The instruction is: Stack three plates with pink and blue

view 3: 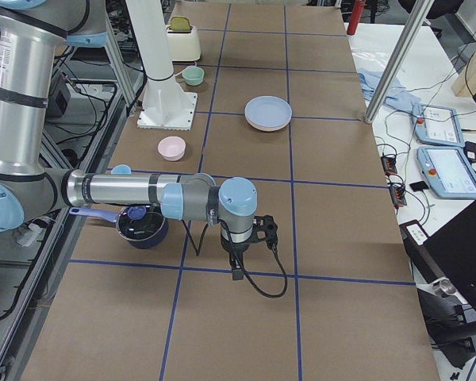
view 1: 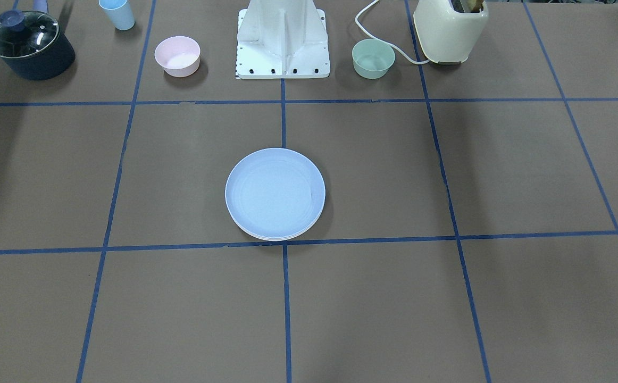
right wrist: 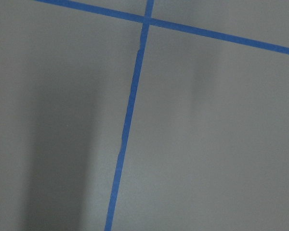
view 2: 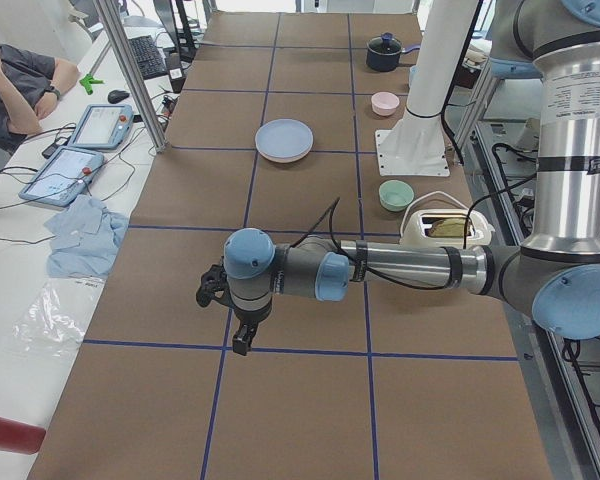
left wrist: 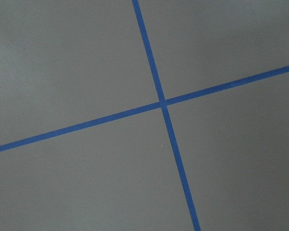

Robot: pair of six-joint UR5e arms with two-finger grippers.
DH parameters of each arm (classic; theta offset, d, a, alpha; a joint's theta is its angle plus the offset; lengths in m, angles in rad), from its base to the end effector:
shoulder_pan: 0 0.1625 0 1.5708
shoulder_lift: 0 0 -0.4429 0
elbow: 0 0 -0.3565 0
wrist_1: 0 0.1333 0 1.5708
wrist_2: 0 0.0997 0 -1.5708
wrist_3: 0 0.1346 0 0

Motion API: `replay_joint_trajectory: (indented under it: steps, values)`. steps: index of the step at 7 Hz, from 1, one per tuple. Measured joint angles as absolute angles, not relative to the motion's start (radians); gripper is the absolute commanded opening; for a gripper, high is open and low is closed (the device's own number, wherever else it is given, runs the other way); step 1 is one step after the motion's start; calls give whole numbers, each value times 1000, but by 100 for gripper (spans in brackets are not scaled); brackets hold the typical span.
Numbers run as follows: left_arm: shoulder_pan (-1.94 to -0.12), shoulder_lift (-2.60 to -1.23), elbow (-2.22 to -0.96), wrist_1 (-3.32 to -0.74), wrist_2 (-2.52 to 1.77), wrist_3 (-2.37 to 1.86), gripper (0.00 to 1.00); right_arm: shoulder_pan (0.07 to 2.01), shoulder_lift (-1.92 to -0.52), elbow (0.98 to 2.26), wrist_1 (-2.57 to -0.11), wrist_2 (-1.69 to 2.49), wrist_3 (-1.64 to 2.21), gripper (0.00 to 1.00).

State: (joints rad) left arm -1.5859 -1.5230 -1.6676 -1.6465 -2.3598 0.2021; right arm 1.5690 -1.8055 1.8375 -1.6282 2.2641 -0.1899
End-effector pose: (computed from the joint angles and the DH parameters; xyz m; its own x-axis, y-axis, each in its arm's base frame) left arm -0.0445 -0.4450 0.6691 0.6944 0.2752 -0.6648 -0.1270 0.9563 0.2632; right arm 0.0467 -0.3504 0.6879 0.7550 -0.1741 0.6322 0.1470 0.9845 0.0956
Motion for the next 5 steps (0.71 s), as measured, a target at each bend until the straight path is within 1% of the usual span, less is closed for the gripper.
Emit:
replay_joint_trajectory:
  steps: [5]
  values:
    - [-1583,-1506,-1653,-1649,-2355,206,100,1569,-1805,1836,-1626,2264,-190,100]
